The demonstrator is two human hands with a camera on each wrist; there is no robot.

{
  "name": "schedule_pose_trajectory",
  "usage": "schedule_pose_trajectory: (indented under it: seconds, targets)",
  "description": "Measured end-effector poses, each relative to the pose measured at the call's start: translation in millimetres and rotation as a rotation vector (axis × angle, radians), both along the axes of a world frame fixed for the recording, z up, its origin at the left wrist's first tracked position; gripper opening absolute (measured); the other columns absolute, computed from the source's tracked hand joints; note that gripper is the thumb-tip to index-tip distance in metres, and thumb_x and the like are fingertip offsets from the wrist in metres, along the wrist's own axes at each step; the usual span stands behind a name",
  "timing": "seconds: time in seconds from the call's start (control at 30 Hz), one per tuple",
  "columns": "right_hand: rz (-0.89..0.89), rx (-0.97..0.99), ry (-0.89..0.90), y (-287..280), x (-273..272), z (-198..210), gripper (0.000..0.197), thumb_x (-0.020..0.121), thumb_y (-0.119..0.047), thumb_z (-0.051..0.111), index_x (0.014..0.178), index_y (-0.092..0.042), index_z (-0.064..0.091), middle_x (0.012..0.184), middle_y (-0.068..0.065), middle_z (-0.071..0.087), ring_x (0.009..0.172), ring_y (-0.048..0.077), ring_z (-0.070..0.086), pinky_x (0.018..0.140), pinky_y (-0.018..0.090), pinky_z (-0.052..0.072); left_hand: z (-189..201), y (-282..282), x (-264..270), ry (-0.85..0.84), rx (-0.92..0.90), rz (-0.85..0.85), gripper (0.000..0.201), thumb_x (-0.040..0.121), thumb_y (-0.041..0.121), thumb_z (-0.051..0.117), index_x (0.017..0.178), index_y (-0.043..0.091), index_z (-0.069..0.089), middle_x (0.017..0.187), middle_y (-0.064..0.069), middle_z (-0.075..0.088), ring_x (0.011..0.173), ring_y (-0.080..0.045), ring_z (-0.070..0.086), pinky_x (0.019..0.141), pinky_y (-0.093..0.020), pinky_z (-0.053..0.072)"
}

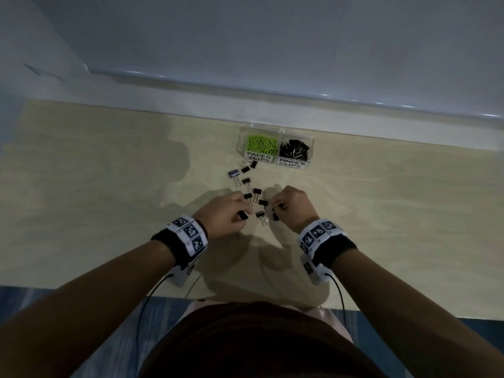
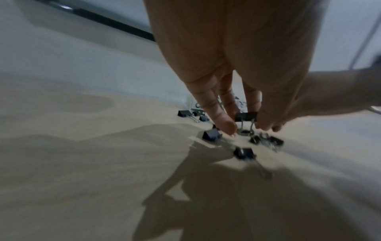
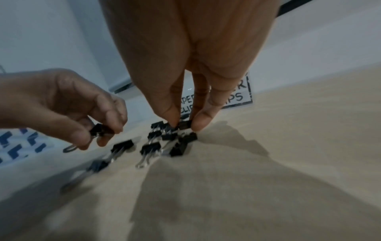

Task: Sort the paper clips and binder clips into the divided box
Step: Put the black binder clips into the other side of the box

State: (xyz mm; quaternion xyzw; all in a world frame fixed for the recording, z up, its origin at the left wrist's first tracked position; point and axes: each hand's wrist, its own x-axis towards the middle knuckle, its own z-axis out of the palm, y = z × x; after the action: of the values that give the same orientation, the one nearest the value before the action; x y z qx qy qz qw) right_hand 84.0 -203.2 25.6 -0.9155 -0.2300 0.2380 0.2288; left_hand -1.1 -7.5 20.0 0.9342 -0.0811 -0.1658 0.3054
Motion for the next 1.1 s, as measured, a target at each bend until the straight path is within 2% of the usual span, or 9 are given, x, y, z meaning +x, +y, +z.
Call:
schedule_pose_trajectory:
  seconds: [0.13, 0.23, 0.4, 0.5, 0.6, 0.8, 0.93, 1.07, 1.1]
  targets:
    - [0.093, -0.129, -0.013, 4, -14, -6, 0.019, 0.086, -0.019, 0.054, 0.079, -0.012, 0.07, 0.095, 0.011, 0.055, 0.084, 0.03, 0.053, 0.077, 0.04, 0.049, -10, -10, -16, 0.094, 0.17, -0.124, 0.027, 0.092, 0.022, 0.05, 0.115, 0.013, 0.062, 0.118, -0.007, 0.049, 0.106, -0.024, 0.05, 0.089, -0.032, 0.044]
    - [0.081, -0.141, -0.063, 6, -21, -5, 0.02, 0.088, -0.02, 0.052, 0.087, -0.008, 0.068, 0.1, 0.012, 0.054, 0.088, 0.03, 0.05, 0.081, 0.04, 0.047, -14, -15, -21, 0.138, 0.222, -0.091, 0.03, 0.095, 0.023, 0.042, 0.114, 0.01, 0.06, 0.128, -0.009, 0.047, 0.117, -0.024, 0.042, 0.097, -0.037, 0.039]
    - [0.1, -0.125, -0.081, 3, -24, -3, 0.019, 0.091, -0.007, 0.05, 0.095, -0.003, 0.068, 0.103, 0.014, 0.058, 0.1, 0.029, 0.05, 0.088, 0.035, 0.043, -17, -24, -27, 0.12, 0.291, -0.085, 0.032, 0.094, 0.026, 0.045, 0.114, 0.006, 0.059, 0.118, -0.011, 0.045, 0.112, -0.029, 0.042, 0.093, -0.037, 0.042]
    - [0.032, -0.108, -0.083, 4, -24, -9, 0.015, 0.088, -0.009, 0.055, 0.087, -0.007, 0.07, 0.1, 0.013, 0.055, 0.087, 0.03, 0.055, 0.077, 0.033, 0.049, -18, -31, -27, 0.084, 0.217, 0.025, 0.026, 0.09, 0.021, 0.05, 0.106, 0.005, 0.063, 0.112, -0.012, 0.05, 0.105, -0.029, 0.047, 0.089, -0.032, 0.04]
    - [-0.054, -0.054, -0.054, 3, -21, -9, 0.014, 0.082, -0.01, 0.059, 0.074, -0.009, 0.071, 0.088, 0.01, 0.057, 0.073, 0.023, 0.053, 0.065, 0.027, 0.045, -17, -34, -23, 0.077, 0.133, 0.142, 0.018, 0.08, 0.012, 0.055, 0.093, 0.005, 0.065, 0.104, -0.011, 0.054, 0.095, -0.028, 0.053, 0.082, -0.03, 0.043]
    - [-0.172, 0.012, -0.03, -14, -8, -12, 0.009, 0.074, -0.009, 0.067, 0.069, -0.013, 0.073, 0.08, 0.005, 0.061, 0.071, 0.019, 0.054, 0.066, 0.028, 0.049, -9, -36, -10, 0.1, 0.116, 0.199, 0.014, 0.077, 0.008, 0.059, 0.09, 0.007, 0.064, 0.099, -0.007, 0.057, 0.091, -0.023, 0.055, 0.075, -0.023, 0.039]
    - [-0.296, 0.113, -0.116, -22, 18, 5, 0.005, 0.074, -0.007, 0.069, 0.074, -0.009, 0.073, 0.084, 0.008, 0.068, 0.071, 0.018, 0.062, 0.071, 0.027, 0.054, 15, -45, 17, 0.004, 0.021, 0.275, 0.006, 0.078, 0.007, 0.063, 0.081, 0.011, 0.066, 0.088, -0.001, 0.058, 0.08, -0.015, 0.054, 0.076, -0.025, 0.047]
    - [-0.376, 0.157, -0.167, -19, 64, 31, 0.005, 0.078, -0.01, 0.069, 0.081, -0.011, 0.073, 0.086, 0.001, 0.069, 0.071, 0.009, 0.062, 0.063, 0.007, 0.047, 43, -58, 71, -0.065, -0.134, 0.387, 0.006, 0.08, 0.003, 0.065, 0.084, 0.007, 0.068, 0.088, -0.004, 0.067, 0.076, -0.012, 0.06, 0.071, -0.018, 0.05]
    - [-0.375, 0.157, -0.189, -16, 74, 35, 0.007, 0.079, -0.009, 0.068, 0.082, -0.011, 0.073, 0.086, 0.002, 0.069, 0.072, 0.01, 0.062, 0.062, 0.006, 0.044, 49, -62, 86, -0.078, -0.165, 0.408, 0.006, 0.08, 0.003, 0.065, 0.084, 0.006, 0.068, 0.088, -0.005, 0.069, 0.076, -0.012, 0.061, 0.071, -0.017, 0.049]
